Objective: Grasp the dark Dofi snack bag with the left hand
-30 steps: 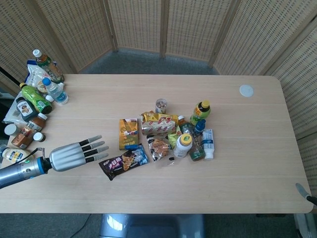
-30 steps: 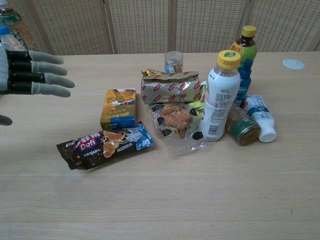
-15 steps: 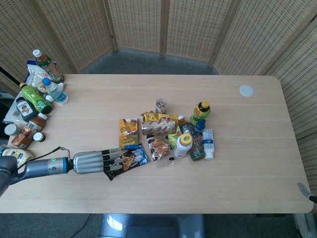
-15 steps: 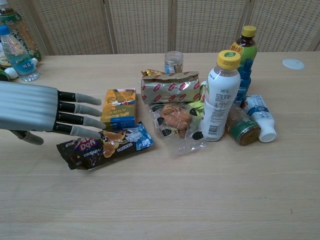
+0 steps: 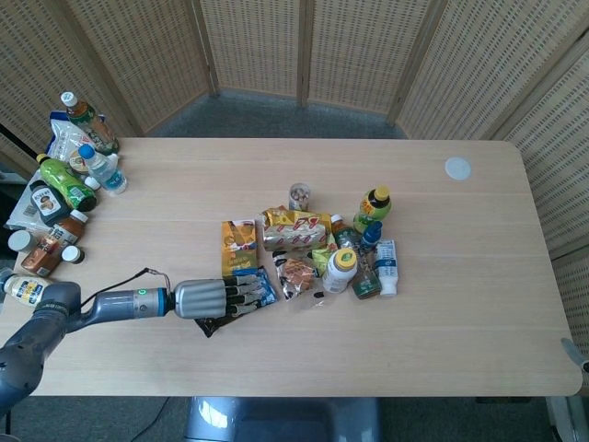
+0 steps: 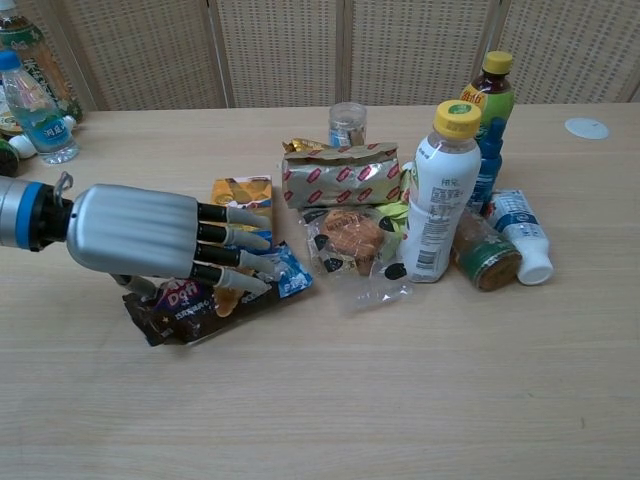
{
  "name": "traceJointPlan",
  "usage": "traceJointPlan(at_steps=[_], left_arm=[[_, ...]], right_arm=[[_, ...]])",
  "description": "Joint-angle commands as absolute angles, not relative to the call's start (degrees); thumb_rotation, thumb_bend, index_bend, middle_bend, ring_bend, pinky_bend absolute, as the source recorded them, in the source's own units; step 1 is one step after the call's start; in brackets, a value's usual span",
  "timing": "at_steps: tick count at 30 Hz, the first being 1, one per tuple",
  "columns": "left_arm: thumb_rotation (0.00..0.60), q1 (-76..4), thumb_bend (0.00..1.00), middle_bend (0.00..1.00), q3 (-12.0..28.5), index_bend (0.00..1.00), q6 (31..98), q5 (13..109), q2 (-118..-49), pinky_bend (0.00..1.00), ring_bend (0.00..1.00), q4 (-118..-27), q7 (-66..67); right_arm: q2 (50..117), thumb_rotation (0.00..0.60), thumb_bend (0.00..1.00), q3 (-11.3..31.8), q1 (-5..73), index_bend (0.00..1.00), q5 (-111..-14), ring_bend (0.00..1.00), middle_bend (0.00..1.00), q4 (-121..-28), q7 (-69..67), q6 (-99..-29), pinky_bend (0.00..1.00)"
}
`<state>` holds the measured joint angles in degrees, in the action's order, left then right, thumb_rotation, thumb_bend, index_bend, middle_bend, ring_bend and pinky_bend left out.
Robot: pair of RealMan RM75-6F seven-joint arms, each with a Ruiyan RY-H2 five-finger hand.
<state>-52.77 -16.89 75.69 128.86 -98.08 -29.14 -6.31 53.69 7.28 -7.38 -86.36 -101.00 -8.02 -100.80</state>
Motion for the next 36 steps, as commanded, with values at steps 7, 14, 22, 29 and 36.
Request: traceJointPlan(at_steps=[7,14,22,29,36], left_arm=[[0.600,-53.86,0.00,0.02,-18.52,0.10,71.65,126.44,-100.31,0.08,0.05,-30.34,-3.72],[0.600,-54.01,0.04,0.52,-19.02,0.64,73.28,125.38,-101.22,0.48,0.52,-31.46,-2.00],[0.600,-54.38,0.08,0.67,-19.57,0.78,75.93,124.57,-100.47,0.61,0.65,-32.73,-1.09],[0.600,-55.86,0.09,0.67,-17.12,0.78,81.24,122.77,-94.59,0.61,0.65,-39.42,1.16],[0.600,-57.34,0.08,0.66,-14.85,0.77,83.52,121.37,-83.59,0.60,0.64,-51.62,6.11]], right_arm=[[53.08,0.600,0.00,7.44,-7.72,0.00,-86.31,0.00,0.00,-100.95,-9.64,-101.28,0.00],[53.00,0.600,0.00,7.31,-7.78,0.00,-86.57,0.00,0.00,-101.00,-9.81,-101.28,0.00],[53.02,0.600,0.00,7.28,-7.84,0.00,-86.73,0.00,0.00,-101.07,-9.65,-101.43,0.00],[53.08,0.600,0.00,7.24,-7.82,0.00,-86.86,0.00,0.00,-101.12,-9.38,-101.43,0.00],[52.94,0.600,0.00,7.10,-7.99,0.00,-87.44,0.00,0.00,-101.48,-9.32,-101.88,0.00]])
